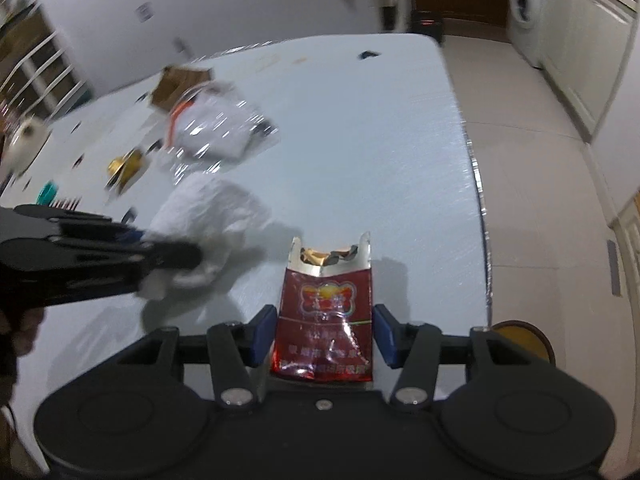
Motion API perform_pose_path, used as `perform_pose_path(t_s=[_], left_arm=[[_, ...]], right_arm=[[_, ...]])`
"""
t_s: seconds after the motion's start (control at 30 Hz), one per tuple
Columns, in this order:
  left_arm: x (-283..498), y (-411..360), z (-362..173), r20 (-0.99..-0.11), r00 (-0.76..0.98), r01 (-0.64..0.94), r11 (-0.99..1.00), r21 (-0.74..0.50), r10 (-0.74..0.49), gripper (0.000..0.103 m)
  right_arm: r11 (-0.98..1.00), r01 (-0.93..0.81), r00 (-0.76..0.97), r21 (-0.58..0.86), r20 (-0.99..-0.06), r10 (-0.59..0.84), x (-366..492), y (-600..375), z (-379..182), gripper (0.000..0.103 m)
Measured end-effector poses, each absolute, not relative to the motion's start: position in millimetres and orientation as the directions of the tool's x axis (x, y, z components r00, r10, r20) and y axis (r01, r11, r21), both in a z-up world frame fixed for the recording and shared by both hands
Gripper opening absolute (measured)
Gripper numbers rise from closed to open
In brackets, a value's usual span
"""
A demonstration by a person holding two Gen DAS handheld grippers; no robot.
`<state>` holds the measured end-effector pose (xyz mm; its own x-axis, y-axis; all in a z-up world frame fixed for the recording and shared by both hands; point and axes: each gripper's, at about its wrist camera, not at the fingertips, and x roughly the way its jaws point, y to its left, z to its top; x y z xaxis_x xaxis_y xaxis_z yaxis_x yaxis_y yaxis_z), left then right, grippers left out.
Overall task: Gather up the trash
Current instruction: 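Grasp the red cigarette pack with the right gripper while the left gripper grasps the white tissue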
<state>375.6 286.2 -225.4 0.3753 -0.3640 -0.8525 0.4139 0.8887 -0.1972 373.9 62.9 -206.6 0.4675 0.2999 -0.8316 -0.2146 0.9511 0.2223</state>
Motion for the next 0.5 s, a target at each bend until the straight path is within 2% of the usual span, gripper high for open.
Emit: perform_pose_path(t_s=[0.1,0.17,0.2,0.23,0.27,0.37,0.43,0.5], left_arm=[[356.0,295.5,-225.6,-0.872,0.323,0.427,0.879,-0.212,-0.367,0.022],[347.8,300.4,-224.8,-0.874,0.332,0.398,0.893,-0.21,-0.354,0.052],[345.0,303.1,-223.7,-0.873,0.341,0.381,0.9,-0.212,-0.35,0.061],[343.5,304.4,-222.4,-0.87,0.348,0.359,0.907,-0.22,-0.349,0.074],[343.3,305.1,-220.9,-0.867,0.353,0.337,0.912,-0.234,-0.353,0.081],[345.7,302.3,-213.8,-0.849,0.37,0.269,0.918,-0.29,-0.377,0.094],[349.0,297.9,-209.6,-0.84,0.395,0.228,0.925,-0.303,-0.373,0.1],[353.4,291.9,-207.6,-0.843,0.408,0.207,0.935,-0.288,-0.351,0.1]], right_arm=[[0.942,-0.258,0.448,0.214,-0.838,0.312,367.7,63.2,-205.0,0.053],[0.94,-0.26,0.437,0.219,-0.842,0.317,365.4,62.6,-205.6,0.053],[0.94,-0.256,0.432,0.226,-0.843,0.32,364.7,62.1,-206.3,0.053],[0.94,-0.249,0.429,0.231,-0.844,0.321,364.7,62.6,-207.1,0.054],[0.94,-0.246,0.428,0.236,-0.843,0.324,365.1,63.5,-207.1,0.054],[0.94,-0.253,0.435,0.228,-0.841,0.321,363.2,69.0,-205.1,0.055],[0.94,-0.259,0.438,0.22,-0.841,0.318,361.8,70.4,-204.0,0.054],[0.942,-0.259,0.439,0.211,-0.843,0.31,360.7,71.7,-204.1,0.054]])
